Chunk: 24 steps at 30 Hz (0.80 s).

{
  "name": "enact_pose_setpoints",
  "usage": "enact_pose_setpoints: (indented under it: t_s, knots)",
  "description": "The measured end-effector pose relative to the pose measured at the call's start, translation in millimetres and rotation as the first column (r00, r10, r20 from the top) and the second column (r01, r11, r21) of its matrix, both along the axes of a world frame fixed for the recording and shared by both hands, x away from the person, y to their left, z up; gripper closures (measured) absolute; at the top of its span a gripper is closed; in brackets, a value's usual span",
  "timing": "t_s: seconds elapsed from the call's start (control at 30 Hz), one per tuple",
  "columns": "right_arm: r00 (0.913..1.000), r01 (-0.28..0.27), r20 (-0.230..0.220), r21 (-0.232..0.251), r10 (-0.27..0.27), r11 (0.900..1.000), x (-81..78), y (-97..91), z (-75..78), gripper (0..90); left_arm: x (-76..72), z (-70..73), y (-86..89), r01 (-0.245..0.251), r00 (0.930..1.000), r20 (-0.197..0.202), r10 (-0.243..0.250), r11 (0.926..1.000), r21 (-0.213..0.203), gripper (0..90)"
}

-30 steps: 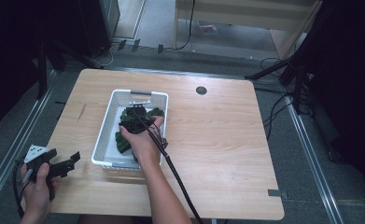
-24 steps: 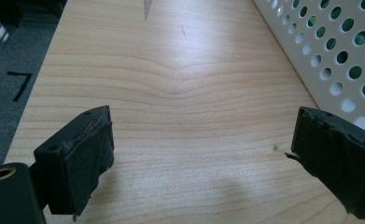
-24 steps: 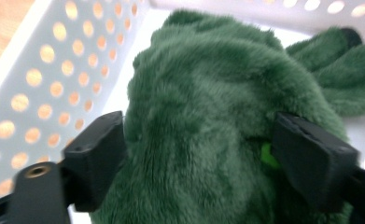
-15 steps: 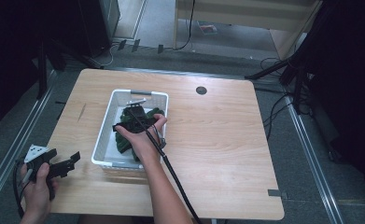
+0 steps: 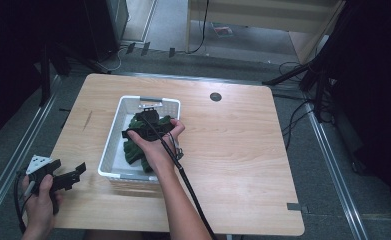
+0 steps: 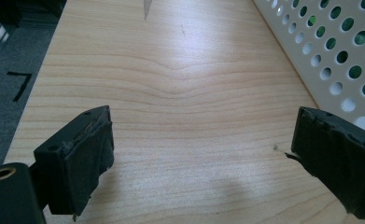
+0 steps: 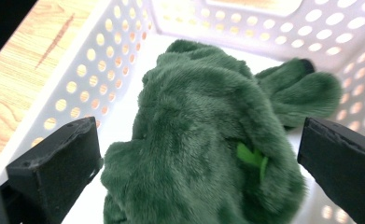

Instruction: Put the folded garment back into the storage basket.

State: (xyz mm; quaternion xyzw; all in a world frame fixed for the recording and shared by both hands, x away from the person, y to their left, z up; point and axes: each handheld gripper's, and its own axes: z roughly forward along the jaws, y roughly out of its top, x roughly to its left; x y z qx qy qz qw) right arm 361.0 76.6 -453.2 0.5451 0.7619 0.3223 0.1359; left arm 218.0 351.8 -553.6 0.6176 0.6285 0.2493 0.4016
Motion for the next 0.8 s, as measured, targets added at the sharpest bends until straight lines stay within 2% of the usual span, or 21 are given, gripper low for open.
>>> enact_pose_setpoints:
  t_s: [0.13,0.37,0.8]
  knots:
    - [0.9996,-0.006,0.026,0.007,0.006,1.0,-6.9,-8.3,10.8,0.0,0.0,0.0,-0.1,0.0,1.0,0.001,0.0,1.0,0.001,6.9]
    - [0.9993,-0.005,0.038,0.047,0.003,0.9989,-16.3,-31.4,24.6,0.0,0.1,0.0,-0.1,0.001,1.0,0.001,-0.001,1.0,0.004,6.9]
    - [0.9952,0.052,0.079,0.073,-0.058,0.996,-25.2,-90.8,30.2,0.0,0.1,0.1,-0.5,0.004,1.0,0.001,-0.004,1.0,0.009,6.9]
